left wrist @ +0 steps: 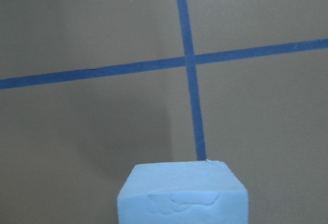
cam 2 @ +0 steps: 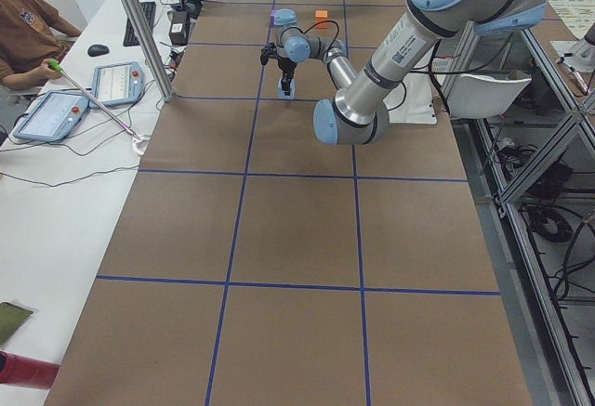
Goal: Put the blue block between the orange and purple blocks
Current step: 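Carry the light blue cube with the left gripper toward the table center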
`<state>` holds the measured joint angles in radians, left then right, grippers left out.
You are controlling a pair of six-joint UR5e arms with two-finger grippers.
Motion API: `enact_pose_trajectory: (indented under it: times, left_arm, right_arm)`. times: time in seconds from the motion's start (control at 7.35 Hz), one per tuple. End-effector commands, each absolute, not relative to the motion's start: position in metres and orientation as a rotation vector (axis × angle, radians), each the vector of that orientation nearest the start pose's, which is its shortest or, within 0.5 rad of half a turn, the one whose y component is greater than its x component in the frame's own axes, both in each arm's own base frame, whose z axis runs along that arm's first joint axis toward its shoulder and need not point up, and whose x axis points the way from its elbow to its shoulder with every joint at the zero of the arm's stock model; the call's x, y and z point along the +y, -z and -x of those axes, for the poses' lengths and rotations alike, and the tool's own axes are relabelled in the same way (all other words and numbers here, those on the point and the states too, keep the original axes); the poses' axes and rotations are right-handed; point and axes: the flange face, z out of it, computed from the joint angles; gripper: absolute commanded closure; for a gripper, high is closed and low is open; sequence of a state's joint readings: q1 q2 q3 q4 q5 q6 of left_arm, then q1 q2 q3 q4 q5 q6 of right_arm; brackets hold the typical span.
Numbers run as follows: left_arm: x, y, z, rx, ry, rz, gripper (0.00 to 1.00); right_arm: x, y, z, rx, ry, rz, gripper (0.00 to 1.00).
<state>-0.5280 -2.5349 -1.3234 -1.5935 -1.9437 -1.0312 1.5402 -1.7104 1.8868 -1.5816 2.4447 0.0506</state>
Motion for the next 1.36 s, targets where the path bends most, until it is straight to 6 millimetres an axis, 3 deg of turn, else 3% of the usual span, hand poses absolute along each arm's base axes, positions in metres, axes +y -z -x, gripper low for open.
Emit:
enact_pose_trajectory:
  times: [0.0,0.14,0.27,0.41,0.68,0.82,0.95,1.09,1.22]
  left_arm:
    - [-0.473,-0.160,-0.640,0.788,-0.157,-0.045,0.93]
    - [-0.473,-0.164,-0.643,0.779,-0.160,-0.040,0.74]
    - [-0.474,-0.164,-0.643,0.781,-0.155,-0.041,0.29]
    - [-0.473,-0.164,-0.643,0.783,-0.156,-0.041,0.00]
    - [-0.474,-0.160,-0.641,0.791,-0.156,-0.044,0.00]
    - [-0.481,-0.149,-0.629,0.812,-0.146,-0.052,0.00]
    - [-0.502,-0.130,-0.597,0.863,-0.130,-0.020,0.00]
    - [-0.528,-0.119,-0.555,0.887,-0.097,0.030,0.00]
    - [-0.536,-0.103,-0.514,0.886,-0.070,0.031,0.00]
  right_arm:
    - [-0.439,-0.559,-0.043,-0.881,0.055,-0.122,0.00]
    - [-0.440,-0.558,-0.043,-0.881,0.057,-0.125,0.00]
    - [-0.441,-0.556,-0.043,-0.881,0.057,-0.126,0.00]
    - [-0.442,-0.555,-0.043,-0.881,0.059,-0.129,0.00]
    - [-0.443,-0.552,-0.043,-0.881,0.060,-0.132,0.00]
    - [-0.451,-0.542,-0.043,-0.881,0.067,-0.148,0.00]
    - [-0.457,-0.525,-0.043,-0.881,0.071,-0.159,0.00]
    - [-0.472,-0.486,-0.042,-0.878,0.061,-0.138,0.00]
    - [-0.491,-0.417,-0.038,-0.872,0.061,-0.113,0.00]
